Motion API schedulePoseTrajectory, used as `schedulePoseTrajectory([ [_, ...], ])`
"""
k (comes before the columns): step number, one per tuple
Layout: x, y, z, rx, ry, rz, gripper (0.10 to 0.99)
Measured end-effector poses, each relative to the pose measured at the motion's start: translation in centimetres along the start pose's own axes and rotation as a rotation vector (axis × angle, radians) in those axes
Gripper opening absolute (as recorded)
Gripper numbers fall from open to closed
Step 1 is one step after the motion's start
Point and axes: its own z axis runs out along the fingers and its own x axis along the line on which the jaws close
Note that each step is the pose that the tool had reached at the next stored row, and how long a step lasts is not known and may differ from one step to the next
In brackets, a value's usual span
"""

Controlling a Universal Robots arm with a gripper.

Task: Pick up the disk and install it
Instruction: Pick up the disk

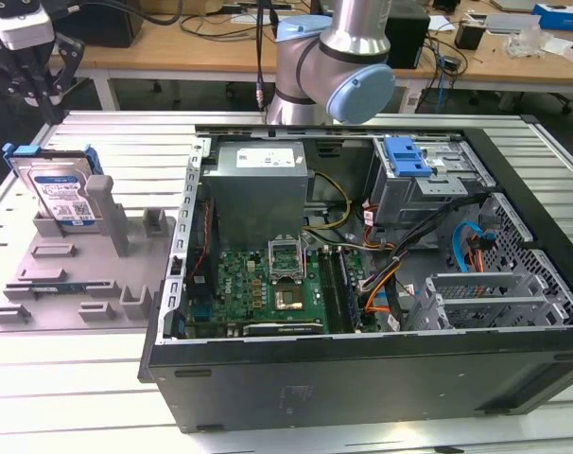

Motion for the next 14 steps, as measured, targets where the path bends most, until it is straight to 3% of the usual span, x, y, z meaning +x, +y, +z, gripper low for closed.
schedulePoseTrajectory([
  [4, 0.00, 0.00, 0.00, -0.003, 0.0095, -0.130, 0.106],
  [6, 0.00, 0.00, -0.01, -0.003, 0.0123, -0.163, 0.114],
  [11, 0.00, 0.00, 0.00, -0.005, 0.0192, -0.238, 0.416],
  [14, 0.00, 0.00, -0.01, -0.004, 0.0252, -0.277, 0.482],
])
